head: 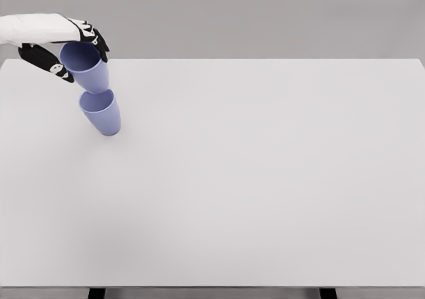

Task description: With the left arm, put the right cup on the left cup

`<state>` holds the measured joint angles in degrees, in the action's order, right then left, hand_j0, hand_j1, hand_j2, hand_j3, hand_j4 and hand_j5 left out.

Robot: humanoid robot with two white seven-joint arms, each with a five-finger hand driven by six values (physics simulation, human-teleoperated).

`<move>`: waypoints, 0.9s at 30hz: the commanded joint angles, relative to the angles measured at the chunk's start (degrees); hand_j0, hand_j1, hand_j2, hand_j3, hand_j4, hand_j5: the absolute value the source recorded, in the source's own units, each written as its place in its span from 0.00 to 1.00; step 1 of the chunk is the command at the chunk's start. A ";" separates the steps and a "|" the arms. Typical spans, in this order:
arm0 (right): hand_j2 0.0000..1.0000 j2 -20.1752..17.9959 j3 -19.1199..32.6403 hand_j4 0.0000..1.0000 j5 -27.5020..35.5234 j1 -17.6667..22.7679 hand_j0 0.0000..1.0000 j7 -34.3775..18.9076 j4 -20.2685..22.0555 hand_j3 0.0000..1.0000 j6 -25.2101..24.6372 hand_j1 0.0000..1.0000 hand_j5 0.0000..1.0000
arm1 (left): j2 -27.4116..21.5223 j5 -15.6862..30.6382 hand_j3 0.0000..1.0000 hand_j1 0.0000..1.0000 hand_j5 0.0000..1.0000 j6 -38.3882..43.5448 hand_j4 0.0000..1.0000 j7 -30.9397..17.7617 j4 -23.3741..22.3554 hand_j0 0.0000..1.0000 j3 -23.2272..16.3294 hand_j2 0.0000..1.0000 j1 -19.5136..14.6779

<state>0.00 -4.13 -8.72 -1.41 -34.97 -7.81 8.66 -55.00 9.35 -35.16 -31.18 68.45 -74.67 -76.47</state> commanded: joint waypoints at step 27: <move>1.00 0.00 0.00 1.00 -0.07 0.00 1.00 -0.03 -0.01 1.00 0.04 1.00 1.00 | 0.15 1.28 0.53 0.53 0.53 0.16 0.53 0.16 -0.69 0.53 -0.57 0.53 0.26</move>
<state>0.00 -4.13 -8.72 -1.41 -34.97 -7.81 8.67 -54.76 9.75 -35.16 -30.94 67.22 -75.35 -76.20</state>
